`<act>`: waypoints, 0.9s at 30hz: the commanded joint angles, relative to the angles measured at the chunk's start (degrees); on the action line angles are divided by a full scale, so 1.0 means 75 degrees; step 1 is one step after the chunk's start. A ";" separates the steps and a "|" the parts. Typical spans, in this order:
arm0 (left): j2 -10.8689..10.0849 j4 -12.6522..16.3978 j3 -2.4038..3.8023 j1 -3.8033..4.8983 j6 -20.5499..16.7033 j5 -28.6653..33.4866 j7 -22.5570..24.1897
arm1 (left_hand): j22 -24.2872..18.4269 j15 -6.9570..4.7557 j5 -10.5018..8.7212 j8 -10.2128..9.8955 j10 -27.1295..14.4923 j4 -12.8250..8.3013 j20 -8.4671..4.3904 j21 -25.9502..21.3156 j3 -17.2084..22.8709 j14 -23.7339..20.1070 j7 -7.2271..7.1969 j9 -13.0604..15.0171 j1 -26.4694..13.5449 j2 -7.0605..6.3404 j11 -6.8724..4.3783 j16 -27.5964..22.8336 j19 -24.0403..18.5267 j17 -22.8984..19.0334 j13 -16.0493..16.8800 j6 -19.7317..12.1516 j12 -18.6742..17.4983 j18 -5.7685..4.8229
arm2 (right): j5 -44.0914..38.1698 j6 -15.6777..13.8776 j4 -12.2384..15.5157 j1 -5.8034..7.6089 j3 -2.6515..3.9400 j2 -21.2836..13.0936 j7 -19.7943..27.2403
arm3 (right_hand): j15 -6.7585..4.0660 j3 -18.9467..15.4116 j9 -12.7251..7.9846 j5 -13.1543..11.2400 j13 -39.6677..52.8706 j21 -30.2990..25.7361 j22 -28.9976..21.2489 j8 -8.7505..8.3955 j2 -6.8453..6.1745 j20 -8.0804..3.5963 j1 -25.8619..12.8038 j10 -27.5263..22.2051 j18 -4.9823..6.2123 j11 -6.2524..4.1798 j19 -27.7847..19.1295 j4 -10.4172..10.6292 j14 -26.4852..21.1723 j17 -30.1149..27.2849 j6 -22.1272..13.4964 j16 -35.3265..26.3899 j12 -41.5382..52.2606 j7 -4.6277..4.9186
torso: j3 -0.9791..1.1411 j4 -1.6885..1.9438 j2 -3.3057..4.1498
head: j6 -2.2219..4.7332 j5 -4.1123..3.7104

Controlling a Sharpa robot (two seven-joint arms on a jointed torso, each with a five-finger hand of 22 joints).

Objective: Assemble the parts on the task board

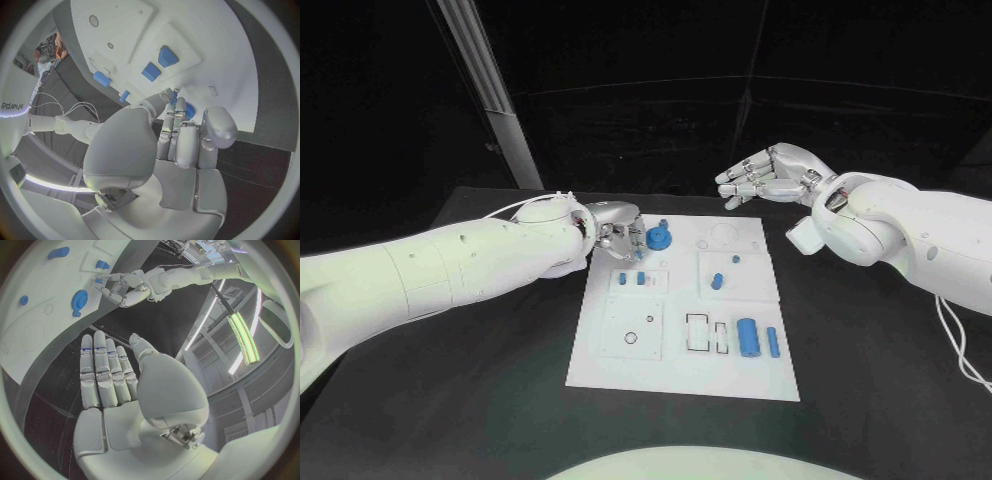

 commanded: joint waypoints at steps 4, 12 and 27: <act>0.0032 -0.0063 -0.0005 -0.0014 0.0260 -0.0051 -0.0153 | -0.0019 -0.0041 0.0023 -0.0041 0.0050 0.0032 0.0003 -0.0022 0.0030 0.0184 -0.0011 -0.0007 -0.0077 0.0022 -0.0005 -0.0011 0.0044 -0.0009 0.0003 0.0060 -0.0030 -0.0101 | 0.0006 0.0028 0.0002 0.0014 0.0004 -0.0001 0.0093 | 0.0014 0.0023 -0.0001 0.0023 -0.0001 -0.0032 -0.0004 -0.0007 0.0003 0.0048 -0.0048 -0.0031 0.0040 -0.0003 -0.0019 0.0002 -0.0055 -0.0008 -0.0066 -0.0015 -0.0045 0.0007 | -0.0001 0.0009 0.0002 | -0.0028 -0.0011; 0.0004 -0.0098 -0.0005 -0.0020 0.0265 -0.0082 -0.0244 | -0.0033 -0.0044 0.0025 -0.0046 0.0059 0.0017 0.0001 -0.0039 0.0038 0.0180 -0.0014 -0.0009 -0.0066 0.0018 -0.0009 -0.0017 0.0036 -0.0020 0.0006 0.0063 -0.0035 -0.0096 | 0.0006 0.0026 -0.0001 0.0014 0.0004 -0.0001 0.0092 | 0.0014 0.0023 -0.0001 0.0023 -0.0001 -0.0032 -0.0004 -0.0007 0.0003 0.0048 -0.0048 -0.0031 0.0040 -0.0003 -0.0019 0.0002 -0.0055 -0.0008 -0.0066 -0.0015 -0.0045 0.0007 | -0.0004 0.0011 0.0000 | -0.0030 -0.0016; 0.0013 -0.0068 -0.0005 -0.0021 0.0315 -0.0087 -0.0188 | -0.0019 -0.0050 0.0021 -0.0042 0.0093 -0.0002 -0.0002 -0.0032 0.0044 0.0174 -0.0023 -0.0007 -0.0058 0.0011 -0.0018 -0.0022 0.0033 -0.0032 0.0016 0.0096 -0.0033 -0.0097 | 0.0006 0.0034 -0.0014 0.0014 0.0004 0.0016 0.0094 | 0.0014 0.0023 -0.0001 0.0023 -0.0001 -0.0032 -0.0004 -0.0007 0.0003 0.0048 -0.0048 -0.0031 0.0040 -0.0003 -0.0019 0.0002 -0.0055 -0.0008 -0.0066 -0.0015 -0.0045 0.0007 | -0.0002 0.0010 0.0007 | -0.0053 -0.0012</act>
